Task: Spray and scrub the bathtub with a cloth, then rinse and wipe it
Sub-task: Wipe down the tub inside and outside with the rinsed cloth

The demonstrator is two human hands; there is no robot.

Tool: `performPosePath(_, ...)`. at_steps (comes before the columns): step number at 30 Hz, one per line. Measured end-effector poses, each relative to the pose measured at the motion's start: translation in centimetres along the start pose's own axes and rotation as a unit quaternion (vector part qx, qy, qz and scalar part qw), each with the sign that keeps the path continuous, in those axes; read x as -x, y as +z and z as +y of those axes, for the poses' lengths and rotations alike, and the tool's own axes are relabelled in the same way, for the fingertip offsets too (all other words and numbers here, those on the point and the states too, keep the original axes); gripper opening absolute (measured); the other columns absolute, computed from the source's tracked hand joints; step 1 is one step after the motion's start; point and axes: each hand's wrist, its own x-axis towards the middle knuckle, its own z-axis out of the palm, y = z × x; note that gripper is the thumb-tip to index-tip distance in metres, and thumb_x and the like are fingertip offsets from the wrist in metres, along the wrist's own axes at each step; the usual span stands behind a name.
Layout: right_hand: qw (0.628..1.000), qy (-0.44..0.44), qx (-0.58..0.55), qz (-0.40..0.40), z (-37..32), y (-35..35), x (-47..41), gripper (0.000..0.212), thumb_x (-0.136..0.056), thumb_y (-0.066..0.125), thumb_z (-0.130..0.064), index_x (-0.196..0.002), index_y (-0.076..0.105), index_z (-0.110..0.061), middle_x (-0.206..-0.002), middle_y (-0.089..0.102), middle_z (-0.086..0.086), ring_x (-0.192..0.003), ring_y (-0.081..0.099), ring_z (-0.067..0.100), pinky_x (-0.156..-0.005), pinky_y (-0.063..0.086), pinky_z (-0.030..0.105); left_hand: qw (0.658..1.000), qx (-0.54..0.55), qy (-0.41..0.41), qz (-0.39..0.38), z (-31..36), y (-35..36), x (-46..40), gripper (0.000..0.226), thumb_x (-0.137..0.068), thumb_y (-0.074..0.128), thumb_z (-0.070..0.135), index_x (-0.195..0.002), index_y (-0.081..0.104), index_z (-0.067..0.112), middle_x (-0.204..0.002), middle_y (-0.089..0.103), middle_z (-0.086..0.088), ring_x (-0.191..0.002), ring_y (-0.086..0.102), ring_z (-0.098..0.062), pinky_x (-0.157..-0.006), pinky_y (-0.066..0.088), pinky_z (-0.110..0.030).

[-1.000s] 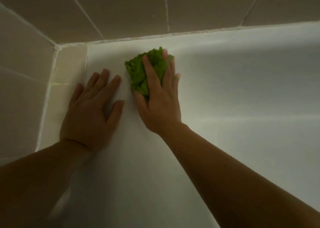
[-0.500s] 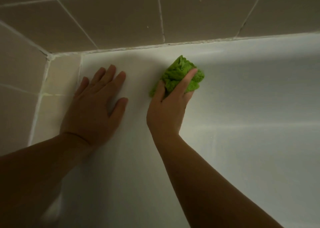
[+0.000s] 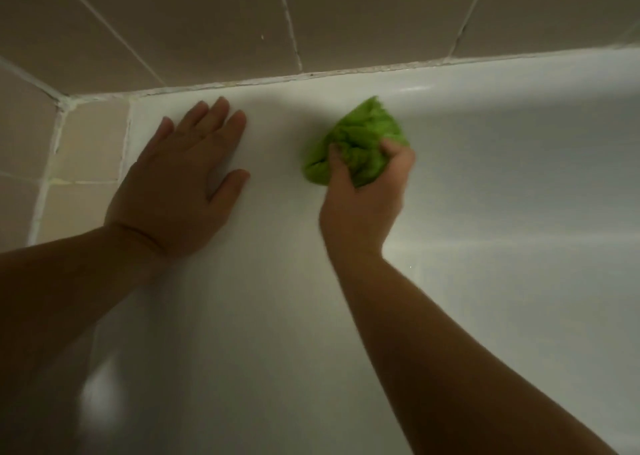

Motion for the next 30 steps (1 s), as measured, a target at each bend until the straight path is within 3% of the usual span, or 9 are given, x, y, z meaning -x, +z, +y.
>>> performPosePath(3, 0.996, 0.057, -0.055, 0.047, 0.9, -1.6, -2.6, 0.046, -0.087, 0.078, -0.03, -0.122, 0.047, -0.033, -0.129, 0.058, 0.0, -0.114, 0.063, 0.016, -0.097, 0.057, 0.044, 0.999, -0.02, 0.047, -0.009, 0.1, 0.3, -1.3, 0.069, -0.1, 0.044, 0.042, -0.163, 0.029, 0.016, -0.169, 0.025, -0.006, -0.157, 0.019, -0.024, -0.127, 0.008, -0.036)
performPosePath(6, 0.998, 0.052, -0.038, 0.029, 1.8, -0.8, -2.0, 0.045, -0.09, 0.076, -0.037, -0.12, 0.042, -0.033, -0.125, 0.06, 0.003, -0.111, 0.064, 0.021, -0.095, 0.057, 0.046, 0.996, -0.039, 0.085, -0.008, 0.1, 0.6, -2.8, 0.072, -0.099, 0.047, 0.042, -0.163, 0.028, 0.015, -0.169, 0.025, -0.006, -0.157, 0.021, -0.025, -0.127, 0.007, -0.03)
performPosePath(10, 0.992, -0.024, 0.027, -0.124, 3.8, -0.2, 0.1, 0.045, -0.089, 0.078, -0.025, -0.122, 0.047, -0.023, -0.12, 0.053, 0.001, -0.104, 0.058, 0.013, -0.088, 0.053, 0.03, 0.989, -0.049, 0.138, -0.002, 0.3, 0.8, -4.5, 0.072, -0.099, 0.046, 0.043, -0.162, 0.028, 0.013, -0.168, 0.027, -0.008, -0.155, 0.025, -0.027, -0.126, 0.005, -0.021)
performPosePath(12, 0.98, -0.027, 0.086, -0.176, 6.0, -1.3, -0.7, 0.046, -0.085, 0.08, -0.019, -0.12, 0.05, -0.023, -0.119, 0.052, 0.001, -0.103, 0.057, 0.014, -0.089, 0.053, 0.033, 0.985, -0.054, 0.164, 0.002, 0.5, 0.9, -5.2, 0.071, -0.1, 0.046, 0.041, -0.162, 0.03, 0.011, -0.167, 0.029, -0.009, -0.154, 0.026, -0.027, -0.126, 0.005, -0.019)
performPosePath(15, 0.991, 0.081, 0.057, -0.085, 8.1, -3.4, -3.9, 0.041, -0.079, 0.077, -0.023, -0.109, 0.051, -0.034, -0.119, 0.058, 0.002, -0.104, 0.063, 0.02, -0.093, 0.056, 0.051, 0.977, -0.065, 0.204, -0.001, 0.8, 1.0, -6.1, 0.069, -0.101, 0.046, 0.037, -0.162, 0.029, 0.011, -0.168, 0.027, -0.008, -0.154, 0.026, -0.026, -0.128, 0.008, -0.023)
performPosePath(18, 0.994, 0.106, -0.008, -0.011, 7.5, -3.9, -5.3, 0.036, -0.09, 0.075, -0.036, -0.106, 0.043, -0.036, -0.115, 0.063, -0.002, -0.101, 0.068, 0.016, -0.086, 0.061, 0.049, 0.966, -0.078, 0.246, 0.002, 1.2, 1.2, -7.3, 0.067, -0.103, 0.047, 0.033, -0.162, 0.028, 0.01, -0.168, 0.026, -0.009, -0.154, 0.027, -0.025, -0.129, 0.013, -0.03)
performPosePath(22, 0.996, -0.001, 0.018, -0.093, 6.2, -1.8, -3.1, 0.043, -0.088, 0.077, -0.04, -0.108, 0.04, -0.034, -0.114, 0.06, 0.001, -0.1, 0.064, 0.017, -0.086, 0.059, 0.042, 0.947, -0.087, 0.309, -0.002, 2.0, 1.5, -8.9, 0.064, -0.104, 0.049, 0.028, -0.16, 0.03, 0.004, -0.166, 0.029, -0.015, -0.153, 0.03, -0.03, -0.128, 0.021, -0.039)
performPosePath(25, 0.98, 0.005, 0.094, -0.177, 9.2, -2.3, -3.2, 0.046, -0.084, 0.082, -0.029, -0.112, 0.046, -0.027, -0.117, 0.056, 0.003, -0.101, 0.06, 0.018, -0.087, 0.054, 0.035, 0.94, -0.094, 0.328, -0.004, 2.4, 1.5, -9.8, 0.065, -0.103, 0.05, 0.026, -0.159, 0.03, 0.001, -0.166, 0.029, -0.019, -0.152, 0.032, -0.033, -0.125, 0.025, -0.04)
performPosePath(30, 0.983, 0.126, 0.098, -0.09, 12.6, -6.0, -7.1, 0.036, -0.081, 0.075, -0.034, -0.097, 0.044, -0.038, -0.108, 0.064, 0.003, -0.093, 0.069, 0.024, -0.08, 0.06, 0.053, 0.928, -0.115, 0.355, -0.002, 3.3, 1.8, -10.8, 0.063, -0.104, 0.05, 0.024, -0.159, 0.031, 0.0, -0.165, 0.029, -0.02, -0.151, 0.034, -0.037, -0.124, 0.028, -0.048)
